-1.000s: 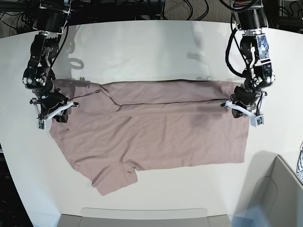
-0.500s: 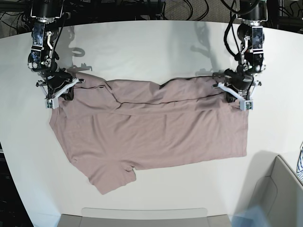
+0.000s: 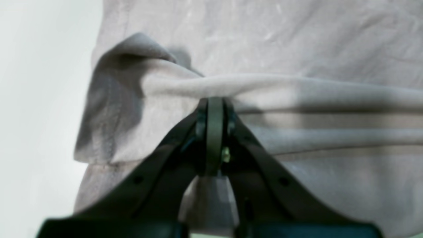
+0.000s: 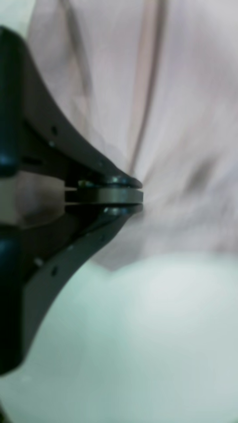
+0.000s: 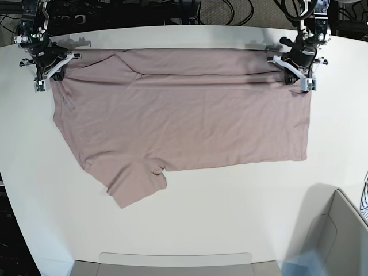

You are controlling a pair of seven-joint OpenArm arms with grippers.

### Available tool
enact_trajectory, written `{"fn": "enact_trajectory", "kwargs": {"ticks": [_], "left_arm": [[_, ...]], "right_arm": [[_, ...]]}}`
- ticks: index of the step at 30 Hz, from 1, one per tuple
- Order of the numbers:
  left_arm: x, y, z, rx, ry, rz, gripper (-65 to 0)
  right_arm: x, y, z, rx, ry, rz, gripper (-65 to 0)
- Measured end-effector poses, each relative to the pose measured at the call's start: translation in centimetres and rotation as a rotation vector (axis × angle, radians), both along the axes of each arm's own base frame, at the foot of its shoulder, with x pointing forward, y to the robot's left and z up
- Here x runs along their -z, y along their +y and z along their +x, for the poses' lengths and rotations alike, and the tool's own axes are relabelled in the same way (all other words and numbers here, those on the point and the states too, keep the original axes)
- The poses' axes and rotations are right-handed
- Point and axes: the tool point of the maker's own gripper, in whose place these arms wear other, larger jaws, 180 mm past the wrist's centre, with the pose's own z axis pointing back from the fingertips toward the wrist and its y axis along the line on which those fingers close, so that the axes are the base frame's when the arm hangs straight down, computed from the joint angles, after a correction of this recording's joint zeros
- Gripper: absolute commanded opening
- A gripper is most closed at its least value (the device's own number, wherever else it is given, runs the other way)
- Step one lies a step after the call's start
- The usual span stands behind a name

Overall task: Fold the T-shirt properly
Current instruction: 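Release the folded edge and move both grippers back to the shirt's outer edge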

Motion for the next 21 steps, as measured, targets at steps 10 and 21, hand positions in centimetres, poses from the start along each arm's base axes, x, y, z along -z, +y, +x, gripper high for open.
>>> {"fn": "enact_trajectory", "kwargs": {"ticks": [10, 21], "left_arm": [[-1.8, -0.6, -1.4, 0.026, 0.073, 0.029, -65.0], [-8.3, -3.0, 3.9, 0.102, -0.143, 0.037, -65.0]], "right_arm": [[-0.9, 1.2, -0.2, 0.018, -0.016, 0.081, -65.0], [-12.4, 0.4, 8.0, 0.036, -0.411, 0.049, -65.0]]}}
